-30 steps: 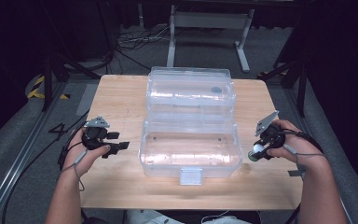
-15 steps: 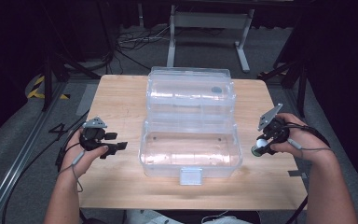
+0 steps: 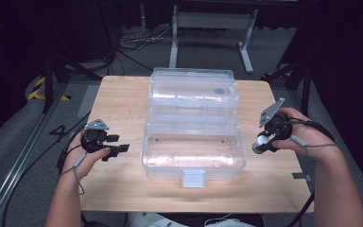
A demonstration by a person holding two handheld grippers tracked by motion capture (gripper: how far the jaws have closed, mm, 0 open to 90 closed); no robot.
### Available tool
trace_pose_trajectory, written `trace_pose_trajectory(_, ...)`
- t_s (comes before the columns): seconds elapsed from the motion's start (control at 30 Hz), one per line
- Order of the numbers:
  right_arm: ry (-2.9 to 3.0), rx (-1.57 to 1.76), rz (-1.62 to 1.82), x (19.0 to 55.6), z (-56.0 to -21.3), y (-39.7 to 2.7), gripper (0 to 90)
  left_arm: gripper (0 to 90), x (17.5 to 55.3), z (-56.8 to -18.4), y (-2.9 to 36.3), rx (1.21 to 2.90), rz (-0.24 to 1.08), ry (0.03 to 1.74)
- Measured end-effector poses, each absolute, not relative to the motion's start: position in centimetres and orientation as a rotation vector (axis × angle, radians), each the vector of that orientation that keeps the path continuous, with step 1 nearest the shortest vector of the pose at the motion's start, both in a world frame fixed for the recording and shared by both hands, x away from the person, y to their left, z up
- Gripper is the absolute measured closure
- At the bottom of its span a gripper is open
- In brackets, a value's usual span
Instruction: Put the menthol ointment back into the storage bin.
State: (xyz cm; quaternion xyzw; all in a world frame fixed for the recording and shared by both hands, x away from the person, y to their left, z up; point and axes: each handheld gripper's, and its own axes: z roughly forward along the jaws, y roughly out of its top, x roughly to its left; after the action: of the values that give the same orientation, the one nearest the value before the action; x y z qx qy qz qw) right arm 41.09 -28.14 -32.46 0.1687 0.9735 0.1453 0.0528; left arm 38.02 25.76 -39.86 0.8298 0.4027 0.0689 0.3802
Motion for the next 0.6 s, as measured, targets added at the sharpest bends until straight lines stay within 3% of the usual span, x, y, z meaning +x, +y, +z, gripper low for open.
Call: trace_pose_trajectory(0.6,2.977,0.467,0.486,40.4,-30.5,-25.6,50.6,37.6,38.1,-40.1,25.6,2.121,0.163,1.035)
